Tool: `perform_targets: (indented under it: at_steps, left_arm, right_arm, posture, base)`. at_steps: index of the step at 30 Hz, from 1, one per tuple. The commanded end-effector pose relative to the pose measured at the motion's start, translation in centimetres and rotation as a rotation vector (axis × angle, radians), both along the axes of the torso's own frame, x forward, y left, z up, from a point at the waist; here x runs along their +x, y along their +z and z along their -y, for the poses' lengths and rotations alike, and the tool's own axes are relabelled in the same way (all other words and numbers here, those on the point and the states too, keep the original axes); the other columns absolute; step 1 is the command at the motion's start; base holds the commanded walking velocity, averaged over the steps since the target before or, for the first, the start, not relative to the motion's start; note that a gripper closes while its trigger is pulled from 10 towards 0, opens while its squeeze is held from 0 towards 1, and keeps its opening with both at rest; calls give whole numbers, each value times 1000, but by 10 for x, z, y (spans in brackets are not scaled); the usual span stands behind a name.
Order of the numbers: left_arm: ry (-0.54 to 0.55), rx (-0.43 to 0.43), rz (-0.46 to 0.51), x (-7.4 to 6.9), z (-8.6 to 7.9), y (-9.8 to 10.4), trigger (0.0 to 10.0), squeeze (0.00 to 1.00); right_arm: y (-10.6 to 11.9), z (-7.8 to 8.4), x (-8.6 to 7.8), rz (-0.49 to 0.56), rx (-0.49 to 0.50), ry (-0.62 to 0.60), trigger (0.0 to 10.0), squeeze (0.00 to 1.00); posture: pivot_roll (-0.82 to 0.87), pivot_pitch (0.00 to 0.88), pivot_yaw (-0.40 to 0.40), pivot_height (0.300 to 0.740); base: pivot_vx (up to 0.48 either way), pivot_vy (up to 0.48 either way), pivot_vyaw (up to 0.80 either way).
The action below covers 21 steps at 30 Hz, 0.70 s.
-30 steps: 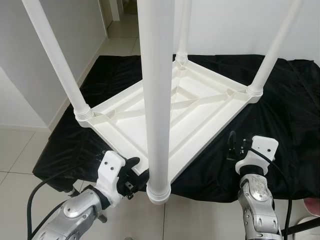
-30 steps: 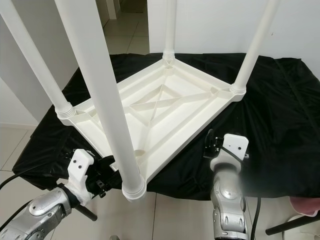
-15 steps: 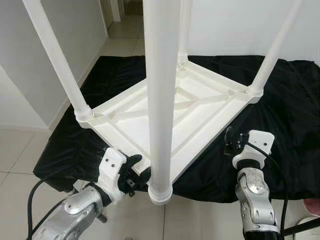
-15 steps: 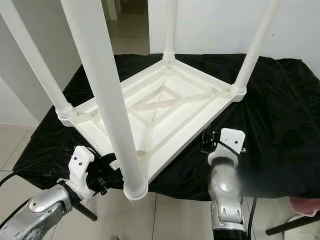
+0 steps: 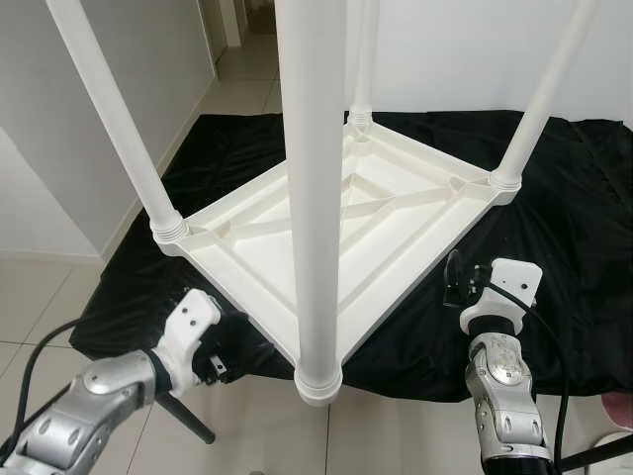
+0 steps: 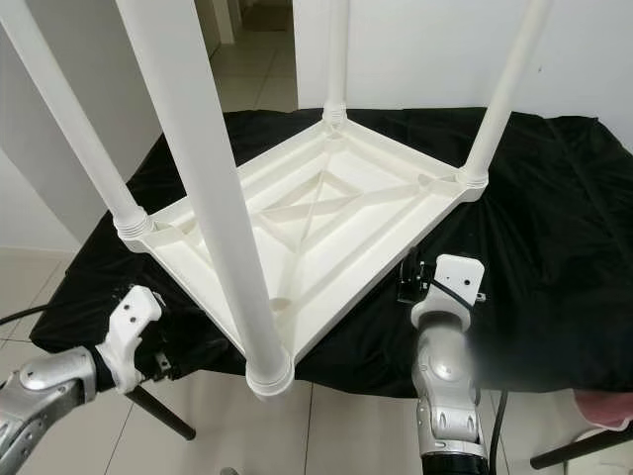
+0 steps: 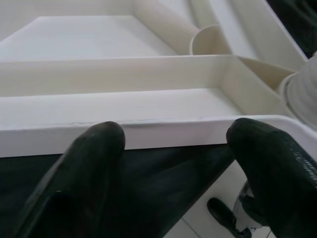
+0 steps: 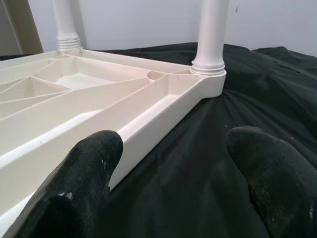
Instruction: Building children table
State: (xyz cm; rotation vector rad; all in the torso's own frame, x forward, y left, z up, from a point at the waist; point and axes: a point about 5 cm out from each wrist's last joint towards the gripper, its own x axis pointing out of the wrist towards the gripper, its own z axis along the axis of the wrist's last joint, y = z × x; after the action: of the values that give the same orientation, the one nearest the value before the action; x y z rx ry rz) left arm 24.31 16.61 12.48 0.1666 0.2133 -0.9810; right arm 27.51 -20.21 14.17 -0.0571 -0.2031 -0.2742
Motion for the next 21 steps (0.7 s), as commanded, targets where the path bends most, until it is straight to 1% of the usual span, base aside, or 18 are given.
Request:
perform_targets:
  at_steps: [1,2,3,4,6,7,8,11,13,17,21]
  left_arm:
    - [-149,10,-22,-1,-4,0,10000,1000]
    - [-146,27,-2,4,-6,2,10000,1000]
    - [-146,27,-2,4,-6,2,10000,1000]
    - [-140,26,3,7,-7,4,10000,1000]
    - [-140,26,3,7,-7,4,10000,1000]
    - [-139,23,4,10,-7,6,10000,984]
    - [-151,45,10,13,-10,6,10000,0]
    - [-163,56,9,13,-12,5,10000,0]
    - [-197,89,2,14,-18,6,10000,0]
    - [-230,115,-9,14,-23,8,10000,0]
    - [-265,158,-13,18,-32,12,10000,0]
  right_arm:
    - [-6,0,-2,-15,0,-7,10000,0]
    - [-5,1,-1,-15,-3,-8,10000,0]
    - [-5,1,-1,-15,-3,-8,10000,0]
    - [-5,3,-1,-19,-8,-13,10000,0]
    - [-5,3,-1,-19,-8,-13,10000,0]
    - [-4,5,1,-22,-9,-18,10000,0]
    - [0,5,3,-10,-26,-6,10000,0]
    - [0,7,4,-11,-32,-5,10000,0]
    - [1,8,3,-11,-36,-3,10000,0]
    - [0,7,2,-12,-33,1,10000,0]
    - [-2,5,2,-13,-26,0,10000,0]
  posture:
    - [-37,50,79,740]
    - [-32,31,72,740]
    - [-32,31,72,740]
    - [-29,82,56,740]
    - [-29,82,56,740]
    - [-34,103,58,740]
    - [-38,76,70,740]
    - [-32,97,61,740]
    - [-33,115,70,740]
    - [-24,108,69,740]
    - [-24,98,76,740]
  base:
    - [0,0,0]
    - [0,0,0]
    - [0,0,0]
    - [0,0,0]
    - [0,0,0]
    - [0,0,0]
    - [0,0,0]
    - [0,0,0]
    - [0,0,0]
    - [0,0,0]
    - [0,0,0]
